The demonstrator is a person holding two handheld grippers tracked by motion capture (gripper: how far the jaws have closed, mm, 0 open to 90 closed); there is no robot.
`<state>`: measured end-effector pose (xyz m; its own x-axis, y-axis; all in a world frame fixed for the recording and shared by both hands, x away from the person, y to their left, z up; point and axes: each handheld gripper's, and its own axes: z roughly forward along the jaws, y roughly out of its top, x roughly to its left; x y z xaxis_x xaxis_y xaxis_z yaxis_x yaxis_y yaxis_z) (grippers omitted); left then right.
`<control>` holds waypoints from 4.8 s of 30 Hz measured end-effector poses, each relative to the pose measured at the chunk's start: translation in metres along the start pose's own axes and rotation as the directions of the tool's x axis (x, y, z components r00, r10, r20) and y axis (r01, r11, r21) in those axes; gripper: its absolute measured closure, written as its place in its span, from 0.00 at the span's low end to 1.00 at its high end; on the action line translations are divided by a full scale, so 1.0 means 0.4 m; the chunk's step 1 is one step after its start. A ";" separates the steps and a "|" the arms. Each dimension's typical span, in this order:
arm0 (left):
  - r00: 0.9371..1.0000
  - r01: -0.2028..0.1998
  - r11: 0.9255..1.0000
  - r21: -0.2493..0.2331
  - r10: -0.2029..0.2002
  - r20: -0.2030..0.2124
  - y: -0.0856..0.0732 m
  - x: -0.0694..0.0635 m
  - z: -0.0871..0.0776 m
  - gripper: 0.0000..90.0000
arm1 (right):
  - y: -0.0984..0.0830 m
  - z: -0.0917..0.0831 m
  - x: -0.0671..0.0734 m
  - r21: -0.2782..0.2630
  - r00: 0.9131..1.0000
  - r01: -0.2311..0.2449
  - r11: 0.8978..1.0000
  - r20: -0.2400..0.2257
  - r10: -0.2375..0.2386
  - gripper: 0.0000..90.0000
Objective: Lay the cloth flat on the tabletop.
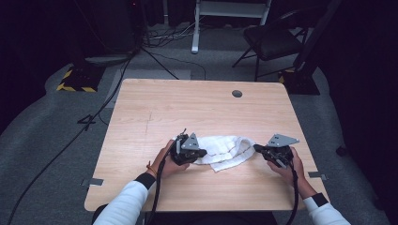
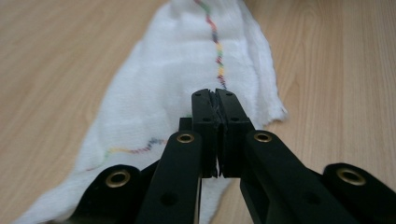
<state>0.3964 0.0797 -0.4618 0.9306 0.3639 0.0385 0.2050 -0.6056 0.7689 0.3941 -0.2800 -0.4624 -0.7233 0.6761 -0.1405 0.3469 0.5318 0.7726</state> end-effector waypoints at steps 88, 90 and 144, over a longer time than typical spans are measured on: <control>0.979 0.186 0.967 0.171 -0.169 -0.112 -0.149 0.097 -0.068 0.83 | 0.042 0.126 0.139 0.093 0.950 0.190 0.977 -0.270 -0.159 0.93; 0.981 0.176 0.968 0.179 -0.157 -0.115 -0.145 0.093 -0.069 0.88 | 0.044 0.121 0.135 0.108 0.950 0.210 0.972 -0.259 -0.177 0.95; 0.943 0.239 0.971 0.001 -0.232 -0.241 -0.129 0.072 -0.136 0.25 | -0.048 -0.074 0.083 0.027 0.988 0.041 0.999 -0.152 -0.037 0.52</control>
<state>0.3963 0.1600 -0.4658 0.7566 0.6537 0.0117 0.4219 -0.5019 0.7550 0.3456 -0.2829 -0.4637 -0.8176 0.5710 -0.0733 0.3328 0.5727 0.7492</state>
